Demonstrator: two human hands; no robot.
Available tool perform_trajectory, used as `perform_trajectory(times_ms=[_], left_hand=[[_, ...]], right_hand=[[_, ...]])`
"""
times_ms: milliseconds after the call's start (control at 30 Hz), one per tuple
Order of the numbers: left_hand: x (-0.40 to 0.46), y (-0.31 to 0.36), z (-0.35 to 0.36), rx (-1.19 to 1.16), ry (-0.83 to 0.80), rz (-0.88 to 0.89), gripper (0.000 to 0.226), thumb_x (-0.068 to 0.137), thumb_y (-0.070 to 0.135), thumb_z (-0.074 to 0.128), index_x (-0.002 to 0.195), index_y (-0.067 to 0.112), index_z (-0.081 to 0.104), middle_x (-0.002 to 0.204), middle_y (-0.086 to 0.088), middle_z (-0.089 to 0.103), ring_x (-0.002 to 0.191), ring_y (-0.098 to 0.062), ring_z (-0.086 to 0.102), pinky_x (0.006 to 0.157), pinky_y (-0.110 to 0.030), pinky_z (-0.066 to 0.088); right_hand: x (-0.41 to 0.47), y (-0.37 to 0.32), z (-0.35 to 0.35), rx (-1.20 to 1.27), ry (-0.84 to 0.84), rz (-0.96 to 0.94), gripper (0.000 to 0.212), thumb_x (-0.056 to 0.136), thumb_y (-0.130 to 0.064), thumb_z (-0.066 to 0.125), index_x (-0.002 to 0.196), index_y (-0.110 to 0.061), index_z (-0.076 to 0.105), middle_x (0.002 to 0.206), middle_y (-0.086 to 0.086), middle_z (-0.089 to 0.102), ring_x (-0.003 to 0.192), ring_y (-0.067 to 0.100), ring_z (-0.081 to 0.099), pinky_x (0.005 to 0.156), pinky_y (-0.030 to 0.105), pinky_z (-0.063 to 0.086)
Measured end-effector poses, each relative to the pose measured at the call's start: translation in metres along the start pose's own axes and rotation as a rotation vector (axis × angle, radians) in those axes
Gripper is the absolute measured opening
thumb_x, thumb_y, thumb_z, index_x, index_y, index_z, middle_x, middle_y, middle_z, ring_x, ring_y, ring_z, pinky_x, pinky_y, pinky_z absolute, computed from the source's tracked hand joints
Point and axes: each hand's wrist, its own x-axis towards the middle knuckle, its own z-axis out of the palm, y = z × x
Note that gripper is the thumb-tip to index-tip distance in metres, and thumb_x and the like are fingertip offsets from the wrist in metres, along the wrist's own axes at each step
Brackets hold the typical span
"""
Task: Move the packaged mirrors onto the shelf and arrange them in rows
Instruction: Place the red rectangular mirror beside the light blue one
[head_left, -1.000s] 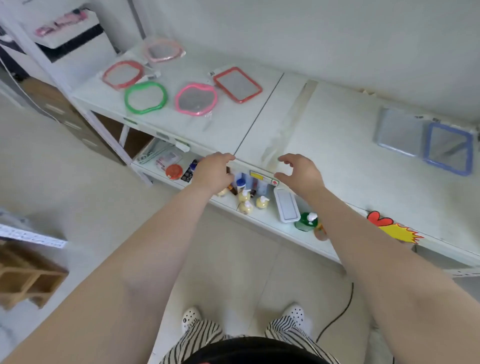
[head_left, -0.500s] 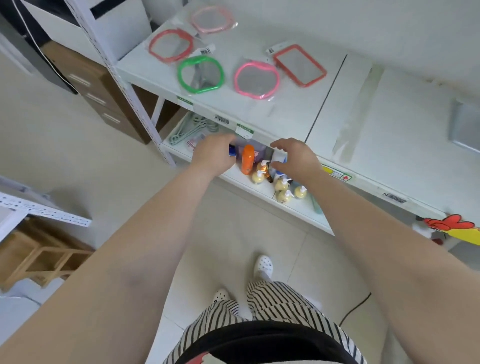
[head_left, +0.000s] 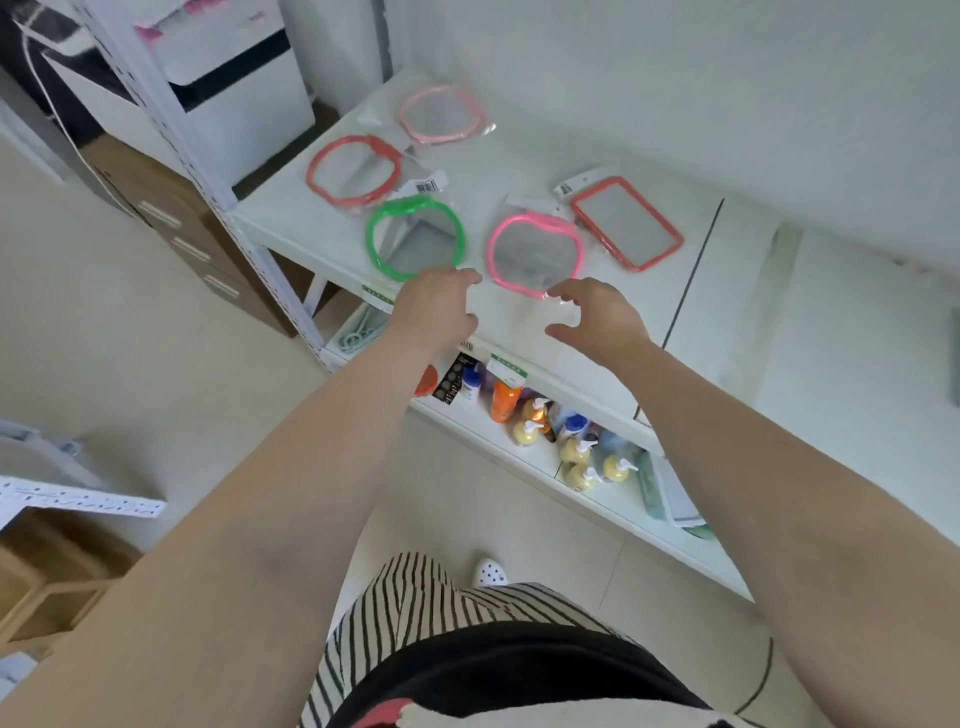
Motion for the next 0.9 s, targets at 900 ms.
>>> perform_trajectory(times_ms=[900], left_hand=[[0.177, 0.142, 0.081, -0.681, -0.404, -0.015, 0.038, 0.098, 0.019, 0.043, 0.131, 0.001, 0.047, 0.133, -0.018, 0.052, 0.123, -0.033, 0.050, 0.088, -0.032, 0.040]], right_hand=[[0.126, 0.140, -0.068, 0.032, 0.064, 0.481, 0.070, 0.089, -0.037, 0.063, 0.148, -0.017, 0.030, 0.152, 0.011, 0.036, 0.138, 0.029, 0.036, 0.110, 0.038, 0.031]])
